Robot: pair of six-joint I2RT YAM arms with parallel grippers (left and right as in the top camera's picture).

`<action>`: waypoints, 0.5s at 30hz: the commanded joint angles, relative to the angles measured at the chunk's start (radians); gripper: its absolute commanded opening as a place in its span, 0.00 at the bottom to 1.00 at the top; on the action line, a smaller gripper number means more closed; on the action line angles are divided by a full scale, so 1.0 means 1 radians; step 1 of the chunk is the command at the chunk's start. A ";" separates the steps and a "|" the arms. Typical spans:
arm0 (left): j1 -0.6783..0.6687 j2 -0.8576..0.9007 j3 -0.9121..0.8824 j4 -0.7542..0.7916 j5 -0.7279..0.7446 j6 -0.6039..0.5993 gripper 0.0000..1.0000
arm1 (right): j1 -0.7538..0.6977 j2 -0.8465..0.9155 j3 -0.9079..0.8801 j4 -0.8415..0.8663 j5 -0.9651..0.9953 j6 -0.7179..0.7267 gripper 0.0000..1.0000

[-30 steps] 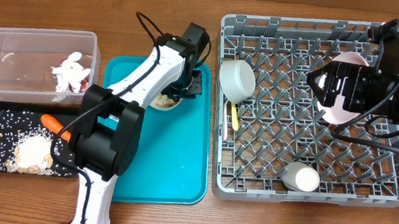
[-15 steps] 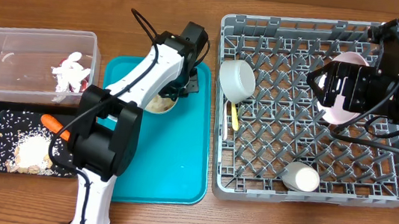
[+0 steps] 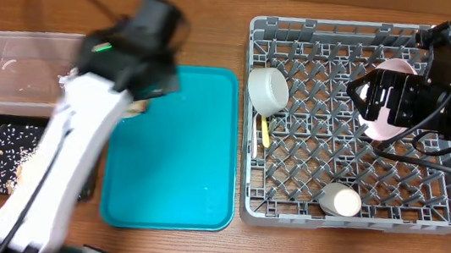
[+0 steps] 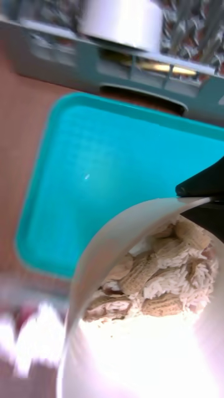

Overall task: Sort waste into correct bins and load items into the dishwasher rack
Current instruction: 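Carry the peanut bowl over the black tray with the left gripper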

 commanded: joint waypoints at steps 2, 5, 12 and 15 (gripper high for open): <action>0.159 -0.097 0.004 -0.035 0.113 0.070 0.04 | 0.005 -0.002 0.005 0.004 0.003 0.000 1.00; 0.306 -0.146 0.004 -0.029 0.304 0.210 0.05 | 0.005 -0.002 0.005 0.005 0.003 0.000 1.00; 0.699 -0.160 -0.045 -0.048 0.769 0.462 0.04 | 0.005 -0.002 0.005 0.004 0.003 0.000 1.00; 0.849 -0.160 -0.126 -0.048 0.927 0.567 0.05 | 0.005 -0.002 0.005 0.004 0.003 0.000 1.00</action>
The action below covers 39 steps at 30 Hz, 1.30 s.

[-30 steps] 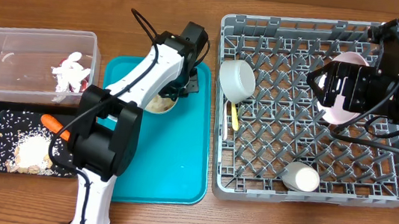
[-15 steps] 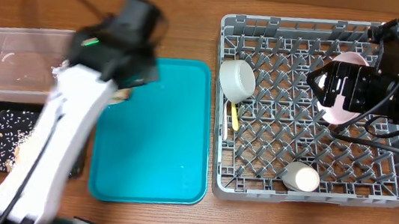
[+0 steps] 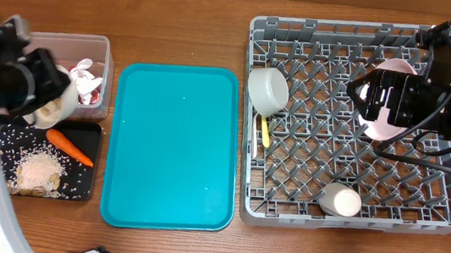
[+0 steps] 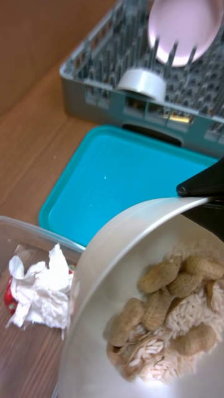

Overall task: Sort waste into correct bins and load items into the dishwasher rack
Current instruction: 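Carry the peanut bowl over the black tray with the left gripper, then tilt the bowl to pour the peanuts onto the black tray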

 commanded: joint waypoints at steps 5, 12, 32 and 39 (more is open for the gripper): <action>0.366 -0.018 -0.330 0.087 0.554 0.354 0.05 | 0.005 -0.002 0.005 0.005 0.003 0.001 1.00; 0.626 -0.018 -0.660 0.283 0.743 0.474 0.04 | 0.005 -0.002 0.005 0.005 0.003 0.001 1.00; 0.884 0.022 -1.098 0.896 1.088 0.523 0.04 | 0.005 -0.002 0.005 0.005 0.003 0.001 1.00; 0.883 0.022 -1.098 0.897 1.088 0.534 0.04 | 0.005 -0.002 0.005 0.005 0.003 0.001 1.00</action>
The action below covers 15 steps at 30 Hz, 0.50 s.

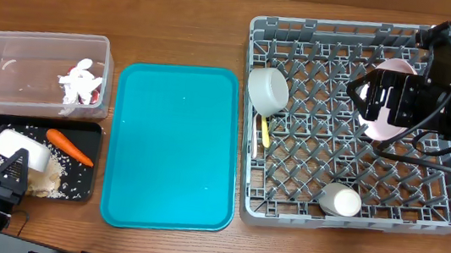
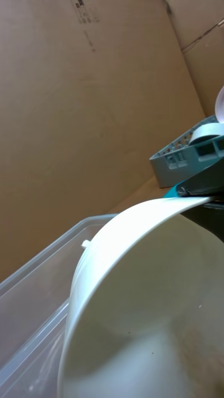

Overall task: Sort waste into correct bins and load items into the dishwasher rack
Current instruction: 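Tilt the bowl to pour the peanuts onto the black tray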

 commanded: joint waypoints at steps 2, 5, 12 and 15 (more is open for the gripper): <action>0.002 0.003 -0.005 0.011 0.026 0.040 0.04 | 0.005 -0.002 0.005 0.005 0.003 0.000 1.00; 0.002 0.004 -0.005 0.114 0.019 -0.063 0.04 | 0.005 -0.002 0.005 0.005 0.003 0.000 1.00; -0.006 0.003 -0.004 0.150 0.023 -0.145 0.04 | 0.005 -0.002 0.005 0.005 0.003 0.000 1.00; -0.012 0.003 -0.004 0.180 0.037 -0.124 0.04 | 0.005 -0.002 0.005 0.005 0.003 0.000 1.00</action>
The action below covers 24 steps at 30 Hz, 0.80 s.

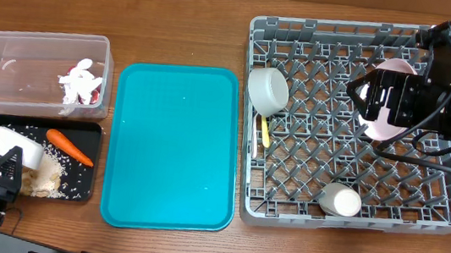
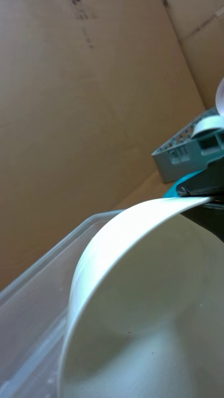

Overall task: Sort waste into correct bins and load items into the dishwasher rack
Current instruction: 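Tilt the bowl to pour the peanuts onto the black tray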

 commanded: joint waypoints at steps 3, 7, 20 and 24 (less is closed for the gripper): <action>-0.035 0.004 -0.002 0.018 0.038 0.050 0.05 | 0.005 -0.002 0.005 0.004 0.003 0.000 1.00; -0.078 0.004 -0.002 0.018 0.035 0.049 0.04 | 0.005 -0.002 0.005 0.004 0.003 0.000 1.00; -0.144 0.003 0.004 0.066 0.038 -0.077 0.04 | 0.005 -0.002 0.005 0.004 0.003 0.000 1.00; -0.175 0.001 0.014 0.069 0.039 -0.134 0.04 | 0.005 -0.002 0.005 0.005 0.003 0.000 1.00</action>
